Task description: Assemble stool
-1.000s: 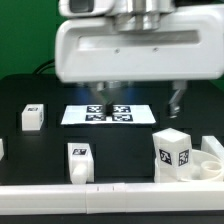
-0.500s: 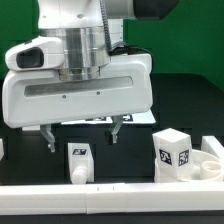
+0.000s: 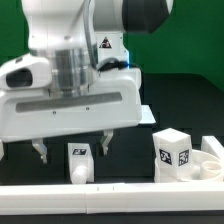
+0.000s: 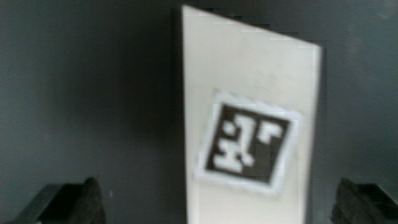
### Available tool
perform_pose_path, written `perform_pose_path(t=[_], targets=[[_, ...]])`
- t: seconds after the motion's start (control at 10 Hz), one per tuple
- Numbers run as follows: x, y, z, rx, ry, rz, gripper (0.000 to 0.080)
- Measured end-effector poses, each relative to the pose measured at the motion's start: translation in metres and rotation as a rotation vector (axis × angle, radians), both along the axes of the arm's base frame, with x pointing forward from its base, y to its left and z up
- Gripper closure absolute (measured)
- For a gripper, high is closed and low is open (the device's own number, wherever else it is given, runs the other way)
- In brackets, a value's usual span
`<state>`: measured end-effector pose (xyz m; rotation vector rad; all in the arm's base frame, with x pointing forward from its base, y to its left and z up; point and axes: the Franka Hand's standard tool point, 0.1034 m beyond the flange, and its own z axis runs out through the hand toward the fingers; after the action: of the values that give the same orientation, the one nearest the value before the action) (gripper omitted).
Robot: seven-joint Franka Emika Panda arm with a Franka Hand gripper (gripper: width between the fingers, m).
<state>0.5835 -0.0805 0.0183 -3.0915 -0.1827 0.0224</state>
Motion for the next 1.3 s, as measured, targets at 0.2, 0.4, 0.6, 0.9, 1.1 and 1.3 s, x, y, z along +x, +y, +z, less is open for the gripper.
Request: perform_pose_path(t=[0.2,0.4,0.6,0.9,1.1,1.3], targets=[[-0.007,0.007,-0.009,-0.016,-0.023,-0.020,0.0151],[-0.007,0.006,-0.009,-0.015,-0.022,-0.021,0.0284],[-0.006,0.006,-0.006,-0.013,-0.023,-0.010,0.0422],[-0.028,0.013,0.025,0.014,-0.024,0.170,0.0488],[-0.038,0.013,0.029,0.015,-0.027,0.306,0.0488],[-0.039,0.011,0.028,0.012,-0.028,0.441,0.0488]])
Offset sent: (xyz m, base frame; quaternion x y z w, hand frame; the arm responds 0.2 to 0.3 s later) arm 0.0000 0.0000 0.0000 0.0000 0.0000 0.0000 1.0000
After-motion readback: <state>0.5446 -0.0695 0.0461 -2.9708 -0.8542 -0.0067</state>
